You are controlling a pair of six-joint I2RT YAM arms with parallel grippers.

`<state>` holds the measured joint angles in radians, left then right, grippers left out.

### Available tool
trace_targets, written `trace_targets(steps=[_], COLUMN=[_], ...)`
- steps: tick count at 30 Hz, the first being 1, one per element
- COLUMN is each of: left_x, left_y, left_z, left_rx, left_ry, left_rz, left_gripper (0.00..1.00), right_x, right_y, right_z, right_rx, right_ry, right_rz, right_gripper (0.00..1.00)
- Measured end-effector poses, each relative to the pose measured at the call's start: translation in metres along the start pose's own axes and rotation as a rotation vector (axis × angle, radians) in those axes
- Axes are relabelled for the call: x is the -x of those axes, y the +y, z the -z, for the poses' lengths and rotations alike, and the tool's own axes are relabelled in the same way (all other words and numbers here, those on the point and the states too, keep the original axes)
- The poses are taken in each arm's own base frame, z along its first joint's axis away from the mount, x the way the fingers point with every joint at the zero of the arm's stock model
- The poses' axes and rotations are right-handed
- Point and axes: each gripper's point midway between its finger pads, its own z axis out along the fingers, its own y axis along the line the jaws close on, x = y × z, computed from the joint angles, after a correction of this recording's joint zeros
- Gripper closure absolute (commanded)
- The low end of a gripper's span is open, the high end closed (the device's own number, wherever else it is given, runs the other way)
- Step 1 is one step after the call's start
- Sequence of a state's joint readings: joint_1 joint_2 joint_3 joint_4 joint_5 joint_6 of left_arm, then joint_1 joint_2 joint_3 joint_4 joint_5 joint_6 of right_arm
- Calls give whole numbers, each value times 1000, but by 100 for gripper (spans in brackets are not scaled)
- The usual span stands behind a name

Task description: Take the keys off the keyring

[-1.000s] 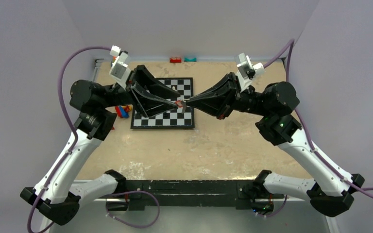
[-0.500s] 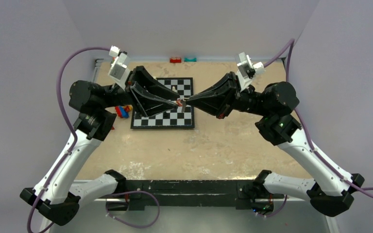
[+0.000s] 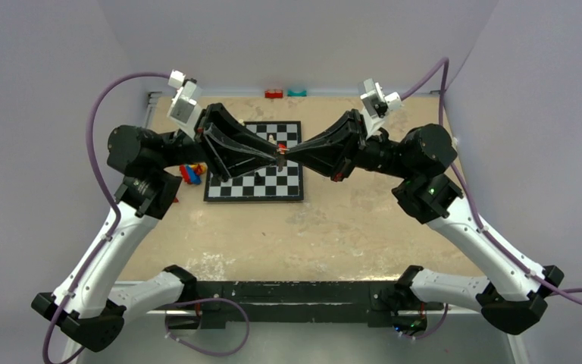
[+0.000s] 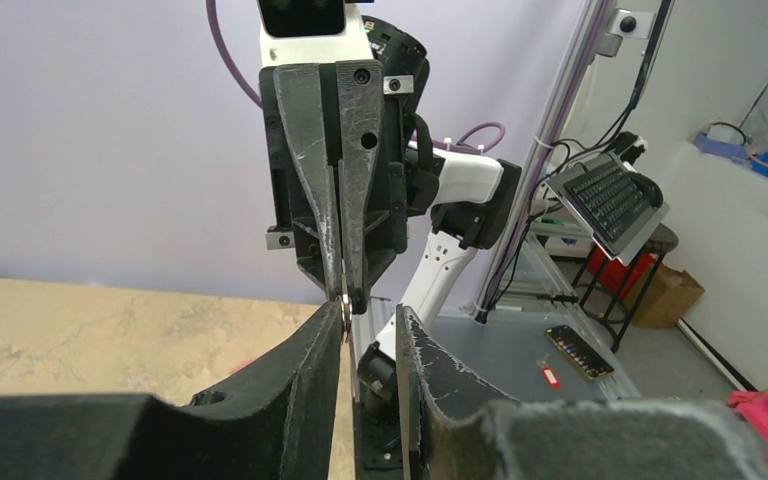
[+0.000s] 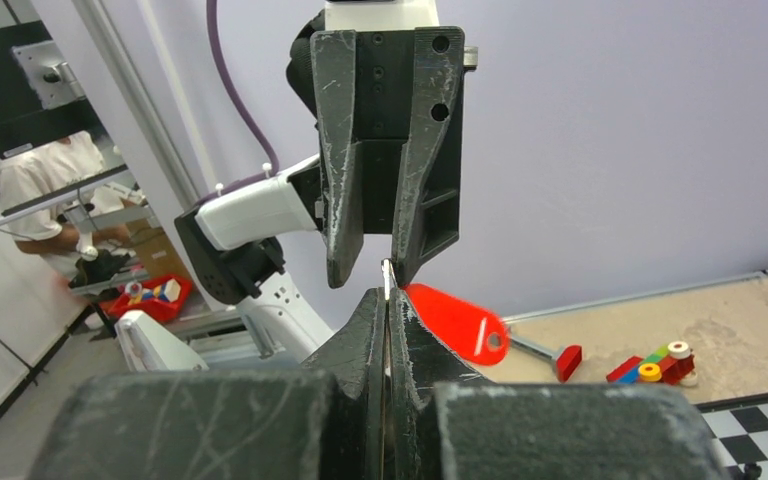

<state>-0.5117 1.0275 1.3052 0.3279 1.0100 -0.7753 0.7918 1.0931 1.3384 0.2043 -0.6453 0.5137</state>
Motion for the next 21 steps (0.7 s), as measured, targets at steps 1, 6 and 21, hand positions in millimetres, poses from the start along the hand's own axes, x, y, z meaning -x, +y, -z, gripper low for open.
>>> trace_targets(steps=[1,6,21], left_x=[0,-1,1], left_y=[0,2,8], left_z=[0,0,-1], left_rx=[1,6,38], left_ry=[0,0,-8], left_rz=[1,5,9], left_gripper=[72,71,77], right_x=[0,1,8], right_y=[0,0,7], right_z=[0,0,4], right_rx=[0,2,9], right_ry=[0,-3,-19], right_rz=[-1,0,14], right_gripper=[100,100,100])
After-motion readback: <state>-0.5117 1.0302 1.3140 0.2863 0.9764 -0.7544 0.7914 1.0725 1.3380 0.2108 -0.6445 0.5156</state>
